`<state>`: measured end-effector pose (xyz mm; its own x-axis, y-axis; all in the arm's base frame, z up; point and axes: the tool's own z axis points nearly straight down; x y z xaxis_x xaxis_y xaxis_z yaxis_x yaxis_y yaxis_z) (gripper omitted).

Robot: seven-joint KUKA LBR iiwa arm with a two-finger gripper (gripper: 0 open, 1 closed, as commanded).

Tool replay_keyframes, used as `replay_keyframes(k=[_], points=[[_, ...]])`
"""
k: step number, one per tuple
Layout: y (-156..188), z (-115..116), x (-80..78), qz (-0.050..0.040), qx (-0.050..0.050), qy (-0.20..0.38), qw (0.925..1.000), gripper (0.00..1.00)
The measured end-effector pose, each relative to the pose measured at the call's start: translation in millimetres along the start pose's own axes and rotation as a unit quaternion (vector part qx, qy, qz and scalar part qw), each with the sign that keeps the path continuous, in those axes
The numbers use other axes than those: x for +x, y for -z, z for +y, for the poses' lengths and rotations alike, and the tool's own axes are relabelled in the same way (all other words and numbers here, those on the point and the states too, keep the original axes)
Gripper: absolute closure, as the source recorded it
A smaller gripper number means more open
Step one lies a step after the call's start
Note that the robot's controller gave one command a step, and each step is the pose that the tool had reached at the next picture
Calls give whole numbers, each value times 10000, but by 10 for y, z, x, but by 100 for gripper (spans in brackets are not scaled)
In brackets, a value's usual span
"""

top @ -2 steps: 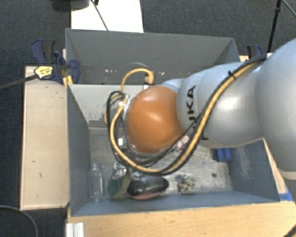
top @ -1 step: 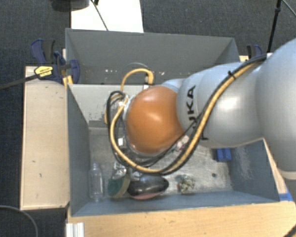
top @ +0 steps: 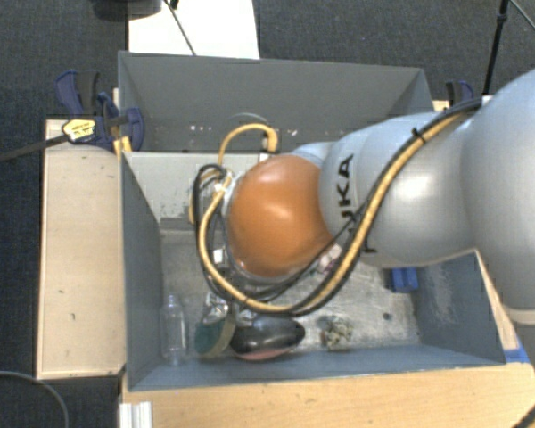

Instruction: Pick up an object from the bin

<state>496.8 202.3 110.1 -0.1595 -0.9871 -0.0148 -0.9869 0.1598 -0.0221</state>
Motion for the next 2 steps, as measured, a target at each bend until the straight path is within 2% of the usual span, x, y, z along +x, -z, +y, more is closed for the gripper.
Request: replay_keyframes(k=[1, 2], points=[[701, -570, -288, 52, -71, -819, 9966, 100], [-23, -709, 308, 65, -126, -449, 9989, 100]])
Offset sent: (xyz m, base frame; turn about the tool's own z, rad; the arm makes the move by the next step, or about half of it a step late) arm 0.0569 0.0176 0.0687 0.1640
